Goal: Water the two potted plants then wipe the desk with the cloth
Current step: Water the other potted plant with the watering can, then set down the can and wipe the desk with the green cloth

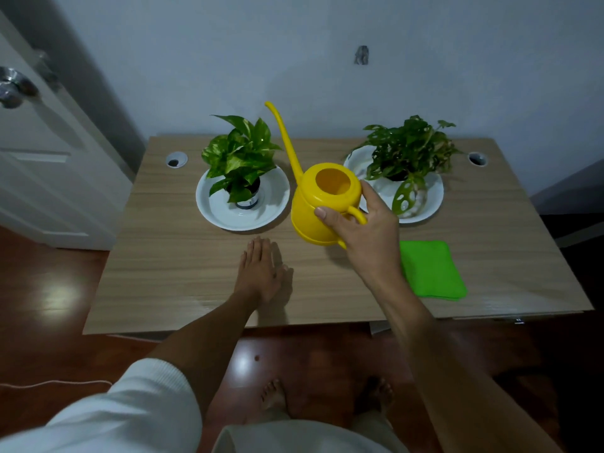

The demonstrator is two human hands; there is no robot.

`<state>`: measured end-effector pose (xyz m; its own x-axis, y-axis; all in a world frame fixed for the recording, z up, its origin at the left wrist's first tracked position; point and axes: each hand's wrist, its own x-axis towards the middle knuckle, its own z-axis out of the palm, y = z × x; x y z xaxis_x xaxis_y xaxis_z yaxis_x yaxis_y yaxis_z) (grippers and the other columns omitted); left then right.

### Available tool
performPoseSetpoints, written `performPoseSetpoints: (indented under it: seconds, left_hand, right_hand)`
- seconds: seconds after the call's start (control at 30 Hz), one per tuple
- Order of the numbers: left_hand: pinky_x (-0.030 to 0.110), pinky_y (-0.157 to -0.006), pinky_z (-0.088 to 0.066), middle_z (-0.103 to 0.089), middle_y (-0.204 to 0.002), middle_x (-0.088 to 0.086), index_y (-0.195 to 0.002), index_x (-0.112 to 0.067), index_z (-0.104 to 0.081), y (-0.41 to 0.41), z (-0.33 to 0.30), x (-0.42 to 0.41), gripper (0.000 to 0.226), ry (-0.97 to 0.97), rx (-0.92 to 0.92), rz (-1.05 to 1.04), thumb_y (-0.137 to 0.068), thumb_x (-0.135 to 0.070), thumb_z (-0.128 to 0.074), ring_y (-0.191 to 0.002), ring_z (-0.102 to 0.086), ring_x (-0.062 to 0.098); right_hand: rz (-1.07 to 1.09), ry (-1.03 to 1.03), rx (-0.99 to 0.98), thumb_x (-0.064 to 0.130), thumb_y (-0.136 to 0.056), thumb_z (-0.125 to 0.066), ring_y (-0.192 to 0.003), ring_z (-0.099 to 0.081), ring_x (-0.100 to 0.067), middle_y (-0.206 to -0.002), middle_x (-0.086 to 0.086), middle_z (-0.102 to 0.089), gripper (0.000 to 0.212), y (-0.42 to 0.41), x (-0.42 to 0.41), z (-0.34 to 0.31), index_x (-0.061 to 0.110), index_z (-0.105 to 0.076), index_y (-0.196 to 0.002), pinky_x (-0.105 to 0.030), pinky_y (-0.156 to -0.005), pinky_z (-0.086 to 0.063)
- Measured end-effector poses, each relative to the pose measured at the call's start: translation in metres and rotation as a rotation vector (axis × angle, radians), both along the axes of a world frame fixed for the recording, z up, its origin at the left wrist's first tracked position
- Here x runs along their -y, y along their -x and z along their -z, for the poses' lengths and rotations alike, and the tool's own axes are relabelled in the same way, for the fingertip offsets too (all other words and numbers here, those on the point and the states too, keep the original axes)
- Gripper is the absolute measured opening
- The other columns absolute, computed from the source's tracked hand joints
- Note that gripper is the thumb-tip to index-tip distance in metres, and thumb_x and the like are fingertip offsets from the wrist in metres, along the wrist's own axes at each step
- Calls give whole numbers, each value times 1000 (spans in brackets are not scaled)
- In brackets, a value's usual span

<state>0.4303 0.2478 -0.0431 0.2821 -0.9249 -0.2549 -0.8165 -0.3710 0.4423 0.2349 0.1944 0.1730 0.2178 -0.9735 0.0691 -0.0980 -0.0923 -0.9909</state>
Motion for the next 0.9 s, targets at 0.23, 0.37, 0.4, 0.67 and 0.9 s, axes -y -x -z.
performPoseSetpoints:
  seconds: [0.23,0.37,0.4,0.67,0.9]
  left_hand:
    - [47,-127,-6,-4,-172,14,-163,-10,-9,84,-7,40,79,36,11,74,-103,-49,-43,-160,-3,33]
    - [45,-128,-7,-6,-172,14,-163,-10,-9,150,-14,76,77,90,19,167,-104,-47,-42,-160,-4,28]
    - [44,-129,-8,-7,-172,13,-162,-10,-10,167,-15,85,78,103,20,181,-103,-48,-42,-160,-4,27]
    - [41,-129,-7,-9,-171,16,-162,-7,-12,304,-15,141,97,97,-32,237,-87,-68,-18,-160,-7,30]
    - [45,-129,-10,-6,-171,17,-162,-7,-11,383,-11,184,87,82,-43,358,-96,-57,-37,-160,-6,32]
  right_hand:
    - [63,18,1,20,-82,-88,-109,-66,9,-122,19,-71,66,82,29,8,25,-58,-140,-17,-90,-55]
    - [113,26,-22,32,-81,-88,-117,-69,-8,-131,8,-72,77,156,59,17,28,-52,-149,-38,-101,-57]
    - [123,24,-21,31,-82,-88,-119,-68,-8,-133,8,-71,81,174,67,18,24,-50,-153,-38,-103,-56]
    - [189,1,-85,22,-84,-87,-115,-69,-7,-130,9,-72,76,310,112,40,15,-51,-151,-34,-101,-56]
    - [310,-60,-170,29,-84,-86,-118,-68,-7,-131,11,-71,79,385,137,76,23,-49,-153,-38,-103,-54]
